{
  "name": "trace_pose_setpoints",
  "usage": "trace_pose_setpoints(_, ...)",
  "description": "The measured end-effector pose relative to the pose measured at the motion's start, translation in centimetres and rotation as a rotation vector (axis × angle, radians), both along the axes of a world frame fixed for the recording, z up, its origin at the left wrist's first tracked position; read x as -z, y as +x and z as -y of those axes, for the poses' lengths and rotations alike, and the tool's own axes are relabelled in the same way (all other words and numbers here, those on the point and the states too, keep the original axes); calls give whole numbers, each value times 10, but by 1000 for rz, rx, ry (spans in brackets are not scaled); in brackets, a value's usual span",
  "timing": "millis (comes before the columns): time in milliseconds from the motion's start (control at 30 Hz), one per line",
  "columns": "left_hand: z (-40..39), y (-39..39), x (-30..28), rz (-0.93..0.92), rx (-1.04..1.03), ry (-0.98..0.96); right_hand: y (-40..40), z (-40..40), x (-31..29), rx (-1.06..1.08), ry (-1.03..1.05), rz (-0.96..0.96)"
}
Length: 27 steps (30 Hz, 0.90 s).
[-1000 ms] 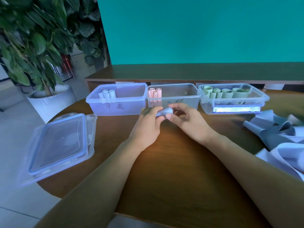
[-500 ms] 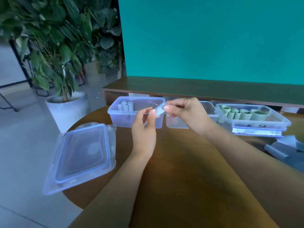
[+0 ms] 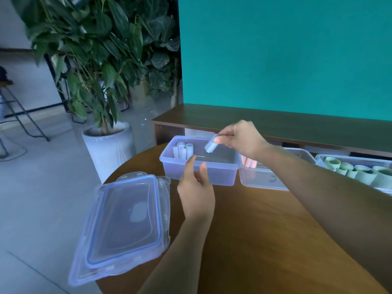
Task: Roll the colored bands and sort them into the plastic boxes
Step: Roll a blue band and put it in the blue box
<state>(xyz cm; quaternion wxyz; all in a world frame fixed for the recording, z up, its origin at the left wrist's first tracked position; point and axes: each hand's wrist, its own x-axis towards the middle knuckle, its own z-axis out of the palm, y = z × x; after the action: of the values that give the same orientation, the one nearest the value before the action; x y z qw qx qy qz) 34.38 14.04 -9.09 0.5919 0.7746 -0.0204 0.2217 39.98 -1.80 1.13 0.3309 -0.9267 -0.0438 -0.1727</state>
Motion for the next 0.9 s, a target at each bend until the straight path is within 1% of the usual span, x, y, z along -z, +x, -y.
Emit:
trace_pose_setpoints(100, 3, 4, 1, -14, -13, 24, 32, -3, 4, -13, -169, -60)
trace_pose_setpoints(267, 7, 6, 0, -8, -47, 71, 71, -15, 18, -17, -278, -169)
trace_pose_setpoints(500, 8, 7, 0, -10, -44, 61, 96, -34, 28, 6, -318, -251)
trace_pose_setpoints(667, 7, 10, 1, -16, -50, 95, 101, -47, 28, 30, -399, -265)
trace_pose_setpoints(900, 6, 9, -1, -17, -50, 96, 102, -52, 33, 68, -355, -254)
